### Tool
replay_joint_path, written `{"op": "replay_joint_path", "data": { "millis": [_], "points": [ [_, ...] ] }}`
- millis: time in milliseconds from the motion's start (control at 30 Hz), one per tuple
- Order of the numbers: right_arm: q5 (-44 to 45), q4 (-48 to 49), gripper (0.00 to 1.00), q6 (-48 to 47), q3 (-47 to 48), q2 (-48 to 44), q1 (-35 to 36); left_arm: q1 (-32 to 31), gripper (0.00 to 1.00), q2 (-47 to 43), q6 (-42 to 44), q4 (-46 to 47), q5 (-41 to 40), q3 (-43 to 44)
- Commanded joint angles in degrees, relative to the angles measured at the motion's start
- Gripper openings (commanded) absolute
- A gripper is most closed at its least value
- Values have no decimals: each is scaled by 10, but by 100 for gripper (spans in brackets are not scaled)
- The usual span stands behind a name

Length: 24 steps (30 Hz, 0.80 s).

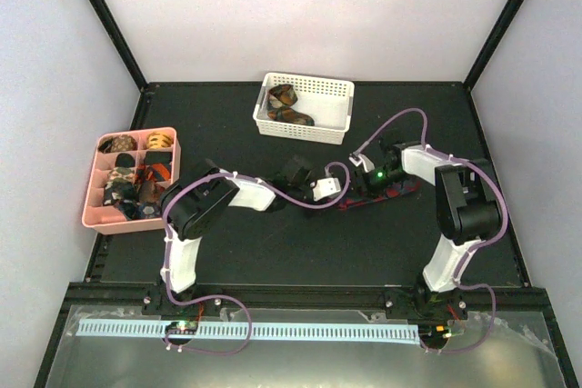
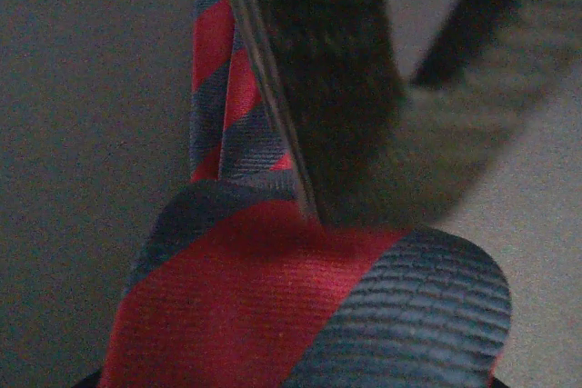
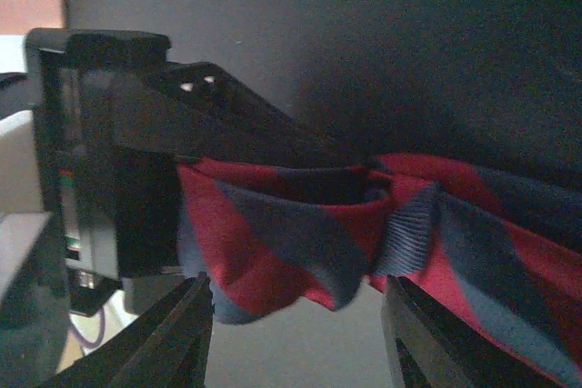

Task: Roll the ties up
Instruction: Roll the tie at the center of the board.

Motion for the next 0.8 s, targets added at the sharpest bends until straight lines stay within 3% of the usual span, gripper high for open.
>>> {"op": "replay_joint_path", "data": {
  "millis": [0,100,233,367,467,633,767],
  "points": [
    [-46,26,53,24,-1,-2,24,0,34,37,11,-154,-45,-4],
    [-33,33,49,29,7,13,35,0,34,43,6,-160,-44,6],
    [15,37,22,25,18,27,35,0,34,45,5,-160,-40,6],
    [31,34,3,21,20,38,34,-1,35,45,7,-157,-39,3],
    [45,36,2,22,16,41,34,0,40,44,5,-153,-39,3],
    [103,26,2,22,9,46,33,15,69,1,-17,-76,-16,-27],
    [152,12,2,16,6,52,32,26,81,-41,-53,39,11,-62]
  ]
}}
